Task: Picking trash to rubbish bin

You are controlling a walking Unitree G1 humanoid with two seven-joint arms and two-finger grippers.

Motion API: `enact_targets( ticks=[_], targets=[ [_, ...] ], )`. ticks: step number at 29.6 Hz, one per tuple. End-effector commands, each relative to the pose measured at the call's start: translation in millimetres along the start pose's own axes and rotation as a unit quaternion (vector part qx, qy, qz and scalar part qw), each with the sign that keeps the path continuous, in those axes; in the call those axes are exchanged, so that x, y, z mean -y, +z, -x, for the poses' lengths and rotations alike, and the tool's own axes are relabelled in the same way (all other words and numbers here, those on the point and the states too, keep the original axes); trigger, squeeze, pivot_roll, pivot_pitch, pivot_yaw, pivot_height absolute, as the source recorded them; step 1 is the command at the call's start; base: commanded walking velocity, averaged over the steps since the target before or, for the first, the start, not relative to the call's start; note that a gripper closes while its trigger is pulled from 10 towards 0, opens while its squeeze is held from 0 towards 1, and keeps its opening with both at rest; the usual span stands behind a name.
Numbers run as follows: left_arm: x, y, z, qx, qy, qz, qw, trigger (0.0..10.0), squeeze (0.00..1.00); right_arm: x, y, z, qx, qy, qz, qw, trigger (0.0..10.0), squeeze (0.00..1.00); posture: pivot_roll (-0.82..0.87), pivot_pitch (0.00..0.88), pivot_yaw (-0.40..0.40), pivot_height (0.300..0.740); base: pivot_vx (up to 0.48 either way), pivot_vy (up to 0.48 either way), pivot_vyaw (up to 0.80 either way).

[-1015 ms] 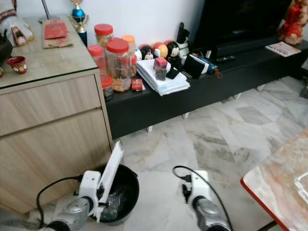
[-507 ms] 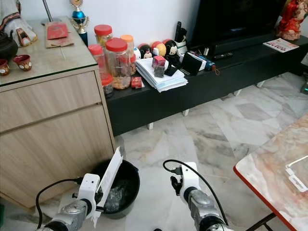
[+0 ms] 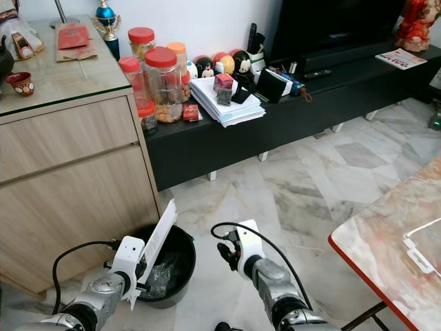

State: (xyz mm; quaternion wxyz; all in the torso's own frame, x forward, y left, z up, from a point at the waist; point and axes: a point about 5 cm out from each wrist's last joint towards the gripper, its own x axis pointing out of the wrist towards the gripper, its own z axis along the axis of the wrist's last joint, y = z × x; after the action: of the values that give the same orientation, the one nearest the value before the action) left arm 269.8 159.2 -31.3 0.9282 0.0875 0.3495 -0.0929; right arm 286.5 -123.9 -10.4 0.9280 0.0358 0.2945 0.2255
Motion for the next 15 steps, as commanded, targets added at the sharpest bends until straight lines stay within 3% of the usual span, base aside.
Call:
enact_targets(
  ticks=[1, 2, 3, 15],
  targets=[
    [-0.8, 1.2, -0.3, -0.004, -0.002, -0.019, 1.000, 10.0, 0.00, 2.8, 3.8, 0.8, 0.005, 0.000, 0.011, 1.000, 10.0, 0.00, -0.04, 0.130, -0.106, 0.740, 0.000, 0.000, 0.00],
    [-1.2, 0.9, -0.2, -0.006, -0.002, -0.026, 1.000, 10.0, 0.67, 3.3, 3.8, 1.0, 0.005, 0.000, 0.011, 1.000, 10.0, 0.00, -0.05, 0.132, -0.110, 0.740, 0.000, 0.000, 0.00],
    [-1.4, 0.0, -0.1, -0.009, -0.002, -0.035, 0.999, 10.0, 1.00, 4.2, 3.8, 1.7, 0.005, 0.003, 0.012, 1.000, 10.0, 0.00, -0.05, 0.137, -0.116, 0.740, 0.000, 0.000, 0.00],
    [-4.0, -4.3, 0.9, -0.016, 0.008, -0.033, 0.999, 10.0, 1.00, 9.1, 0.8, 5.3, -0.001, 0.008, 0.020, 1.000, 10.0, 0.00, -0.05, 0.145, -0.142, 0.740, 0.000, 0.000, 0.00]
  ],
)
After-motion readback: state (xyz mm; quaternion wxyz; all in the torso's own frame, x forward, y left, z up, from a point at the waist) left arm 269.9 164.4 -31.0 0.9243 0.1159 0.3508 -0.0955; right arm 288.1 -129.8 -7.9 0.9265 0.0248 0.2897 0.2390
